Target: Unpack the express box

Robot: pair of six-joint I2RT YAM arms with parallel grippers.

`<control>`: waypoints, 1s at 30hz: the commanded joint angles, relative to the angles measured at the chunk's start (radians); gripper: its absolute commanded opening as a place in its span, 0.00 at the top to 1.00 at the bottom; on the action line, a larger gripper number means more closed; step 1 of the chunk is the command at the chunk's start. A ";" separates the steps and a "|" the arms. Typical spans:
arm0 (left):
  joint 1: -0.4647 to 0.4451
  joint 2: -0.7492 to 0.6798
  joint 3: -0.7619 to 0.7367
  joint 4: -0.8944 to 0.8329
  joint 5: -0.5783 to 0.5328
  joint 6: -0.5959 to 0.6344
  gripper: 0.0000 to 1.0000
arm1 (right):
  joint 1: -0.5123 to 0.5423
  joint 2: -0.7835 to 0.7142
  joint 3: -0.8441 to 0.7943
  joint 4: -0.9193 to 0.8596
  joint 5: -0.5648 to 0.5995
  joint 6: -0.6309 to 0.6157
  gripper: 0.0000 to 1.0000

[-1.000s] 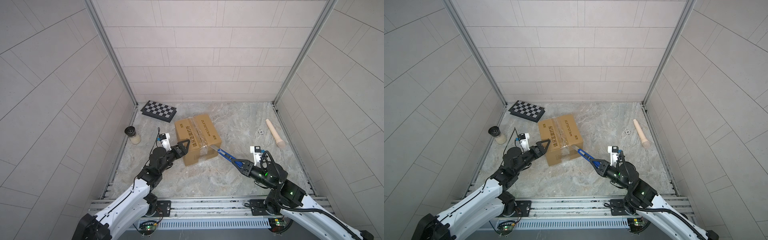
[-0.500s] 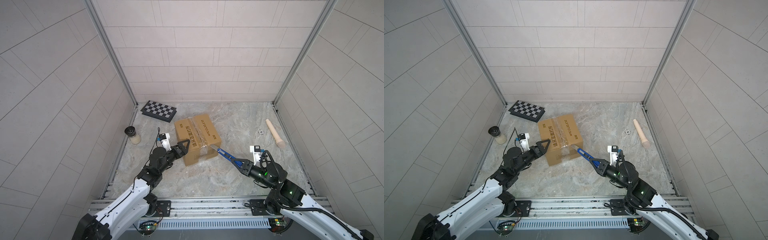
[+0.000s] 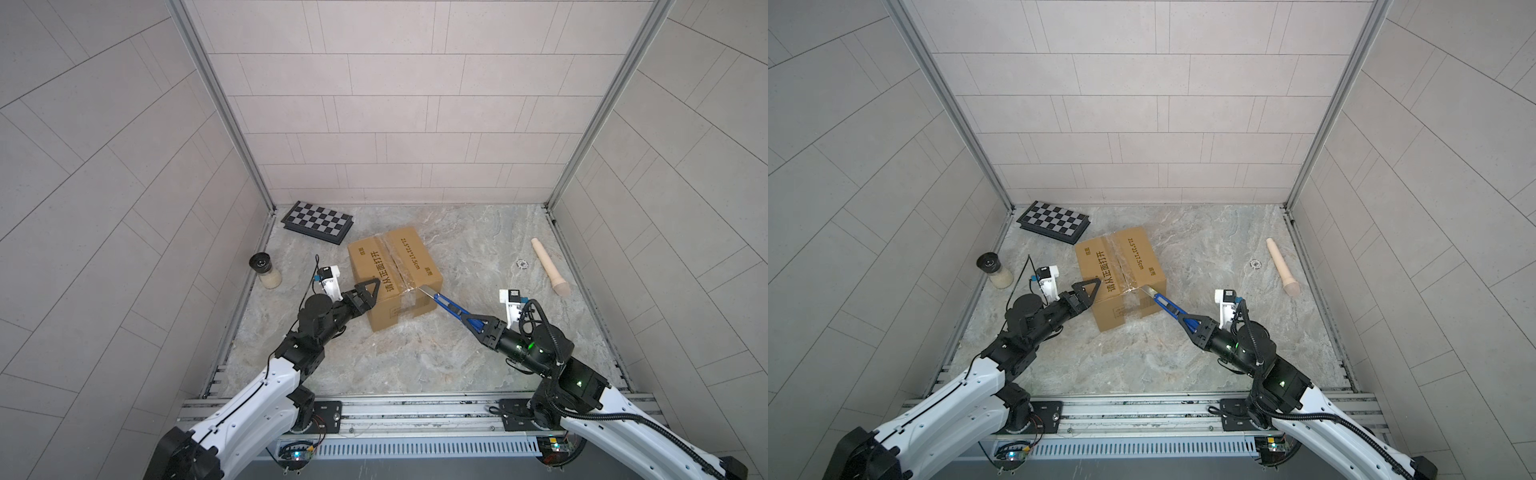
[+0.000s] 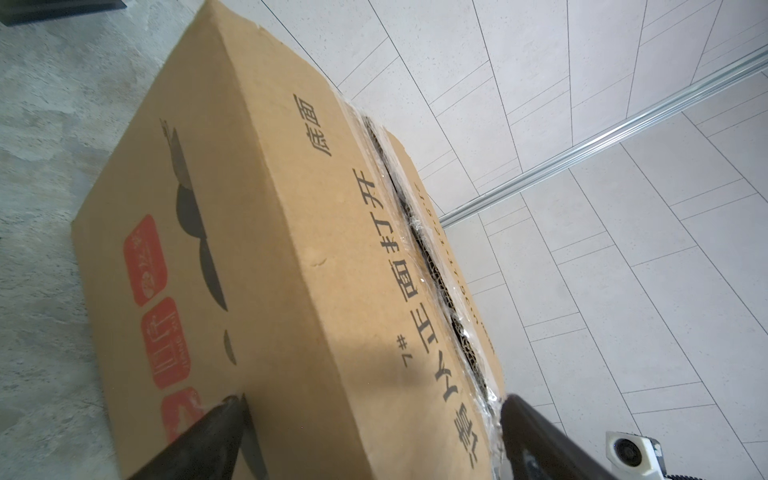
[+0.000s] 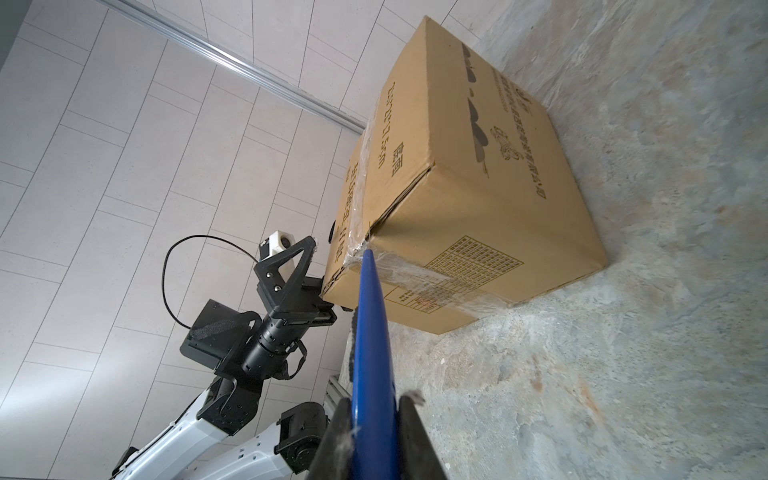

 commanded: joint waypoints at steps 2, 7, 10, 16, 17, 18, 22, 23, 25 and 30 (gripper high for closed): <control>-0.003 0.007 -0.009 0.055 0.019 -0.003 0.00 | 0.006 0.014 0.006 0.085 0.012 0.033 1.00; -0.004 0.020 -0.009 0.070 0.024 -0.010 0.00 | 0.007 0.052 0.013 0.116 0.004 0.040 1.00; -0.004 0.030 -0.007 0.076 0.026 -0.011 0.00 | 0.009 0.071 0.028 0.131 -0.002 0.043 1.00; -0.007 0.044 -0.007 0.090 0.028 -0.012 0.00 | 0.012 0.085 0.044 0.176 -0.001 0.071 1.00; -0.010 0.047 -0.006 0.092 0.027 -0.012 0.00 | 0.014 0.090 0.045 0.189 -0.001 0.078 1.00; -0.012 0.049 -0.004 0.092 0.027 -0.011 0.00 | 0.016 0.096 0.045 0.198 -0.001 0.083 1.00; -0.021 0.057 -0.001 0.091 0.022 -0.009 0.00 | 0.030 0.135 0.053 0.216 -0.007 0.102 1.00; -0.021 0.058 0.000 0.093 0.021 -0.009 0.00 | 0.034 0.146 0.055 0.216 -0.009 0.103 1.00; -0.021 0.058 0.000 0.093 0.017 -0.008 0.00 | 0.044 0.170 0.059 0.201 -0.009 0.099 1.00; -0.021 0.055 0.000 0.092 0.017 -0.006 0.00 | 0.055 0.201 0.058 0.213 -0.001 0.093 1.00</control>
